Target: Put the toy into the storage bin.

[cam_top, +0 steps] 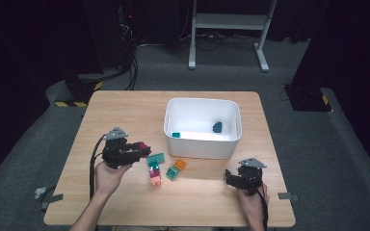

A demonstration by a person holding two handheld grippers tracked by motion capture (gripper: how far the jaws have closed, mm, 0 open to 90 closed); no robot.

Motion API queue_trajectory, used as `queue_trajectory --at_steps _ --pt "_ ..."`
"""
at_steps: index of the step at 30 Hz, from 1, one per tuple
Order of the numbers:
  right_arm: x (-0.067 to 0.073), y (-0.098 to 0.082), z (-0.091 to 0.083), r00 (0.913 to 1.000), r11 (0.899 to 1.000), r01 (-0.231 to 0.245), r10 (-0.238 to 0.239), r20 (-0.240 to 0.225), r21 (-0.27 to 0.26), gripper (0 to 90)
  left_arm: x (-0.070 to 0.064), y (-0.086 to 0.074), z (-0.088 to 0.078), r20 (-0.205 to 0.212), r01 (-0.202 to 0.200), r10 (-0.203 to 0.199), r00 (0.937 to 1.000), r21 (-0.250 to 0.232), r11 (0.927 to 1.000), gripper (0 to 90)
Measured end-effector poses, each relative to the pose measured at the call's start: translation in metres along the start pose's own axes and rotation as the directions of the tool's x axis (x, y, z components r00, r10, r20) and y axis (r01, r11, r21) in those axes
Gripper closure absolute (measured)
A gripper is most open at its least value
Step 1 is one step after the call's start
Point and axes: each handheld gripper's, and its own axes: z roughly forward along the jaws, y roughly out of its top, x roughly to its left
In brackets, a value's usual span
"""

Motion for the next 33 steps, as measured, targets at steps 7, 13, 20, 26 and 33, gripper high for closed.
queue_trajectory --at_steps 7,13,20,26,33 --pt "0.000 0.000 0.000 1.0000 1.000 0.000 0.000 0.000 0.000 17.4 -0.002 0.013 0.002 0.006 -0.023 0.023 0.9997 0.006 0.9997 58.4" --pt "0.000 0.000 0.000 1.0000 1.000 0.000 0.000 0.000 0.000 17.4 -0.006 0.028 0.003 -0.005 -0.056 0.056 0.9984 0.007 0.9984 58.3" --pt "0.000 0.000 0.000 1.0000 1.000 0.000 0.000 0.000 0.000 17.4 -0.013 0.044 0.007 -0.005 -0.104 0.104 0.9946 0.012 0.9945 58.3" --pt "0.000 0.000 0.000 1.0000 1.000 0.000 0.000 0.000 0.000 17.4 -0.017 0.057 0.012 0.009 -0.111 0.110 0.9938 0.005 0.9939 58.3" --pt "0.000 0.000 0.000 1.0000 1.000 0.001 -0.001 0.000 0.000 17.4 -0.019 0.073 0.020 0.038 -0.113 0.113 0.9929 0.009 0.9935 58.3"
